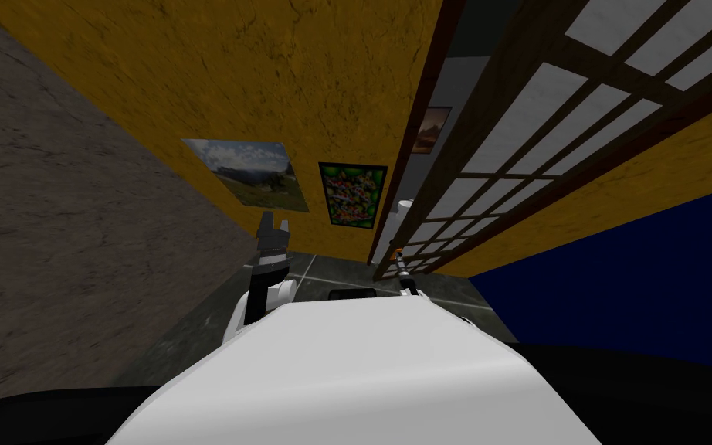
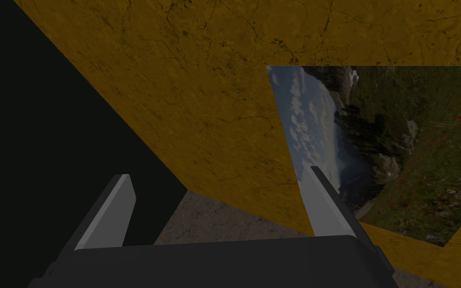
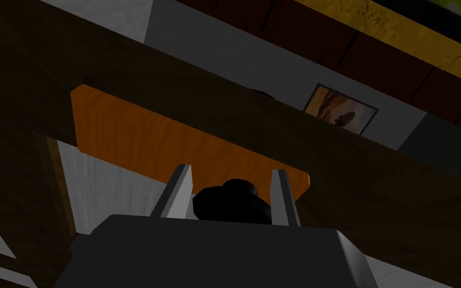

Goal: Pull the door open

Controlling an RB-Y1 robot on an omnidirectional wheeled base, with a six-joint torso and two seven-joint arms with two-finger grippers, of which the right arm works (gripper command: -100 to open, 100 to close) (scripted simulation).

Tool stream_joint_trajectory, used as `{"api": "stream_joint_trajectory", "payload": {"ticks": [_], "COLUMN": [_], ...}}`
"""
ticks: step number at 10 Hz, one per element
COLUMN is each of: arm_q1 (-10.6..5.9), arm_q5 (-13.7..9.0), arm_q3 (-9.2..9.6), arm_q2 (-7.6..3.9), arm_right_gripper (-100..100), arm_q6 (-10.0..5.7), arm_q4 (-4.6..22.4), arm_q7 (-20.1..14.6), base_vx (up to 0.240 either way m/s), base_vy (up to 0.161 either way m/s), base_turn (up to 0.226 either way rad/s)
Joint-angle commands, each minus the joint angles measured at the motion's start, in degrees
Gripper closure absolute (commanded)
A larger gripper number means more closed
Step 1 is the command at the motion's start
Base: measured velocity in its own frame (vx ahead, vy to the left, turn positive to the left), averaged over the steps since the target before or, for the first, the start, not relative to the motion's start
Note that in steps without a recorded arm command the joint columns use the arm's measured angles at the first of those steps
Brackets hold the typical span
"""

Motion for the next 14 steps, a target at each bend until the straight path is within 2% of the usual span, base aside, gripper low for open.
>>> {"api": "stream_joint_trajectory", "payload": {"ticks": [1, 2, 5, 6, 8, 10, 14], "arm_q1": [0.51, 0.51, 0.51, 0.43, 0.43, 0.26, 0.26], "arm_q5": [-0.8, -0.8, -0.8, -1.4, -1.4, -2.5, -2.5], "arm_q3": [-0.63, -0.63, -0.63, -0.31, -0.31, 0.35, 0.35], "arm_q2": [-1.02, -1.02, -1.02, -0.99, -0.99, -0.92, -0.92], "arm_right_gripper": [100, 100, 100, 100, 100, 100, 100], "arm_q6": [0.93, 0.93, 0.93, 0.98, 0.98, 1.1, 1.1], "arm_q4": [-1.8, -0.9, -1.8, -1.8, -1.8, -1.9, -1.8], "arm_q7": [-2.0, -2.0, -2.0, -4.2, -4.2, -8.0, -8.5], "base_vx": [-0.028, -0.015, -0.005, -0.006, -0.015, -0.016, -0.003], "base_vy": [-0.023, -0.01, 0.01, -0.018, -0.014, -0.006, -0.008], "base_turn": [0.029, 0.017, -0.008, 0.027, 0.025, 0.04, 0.007]}}
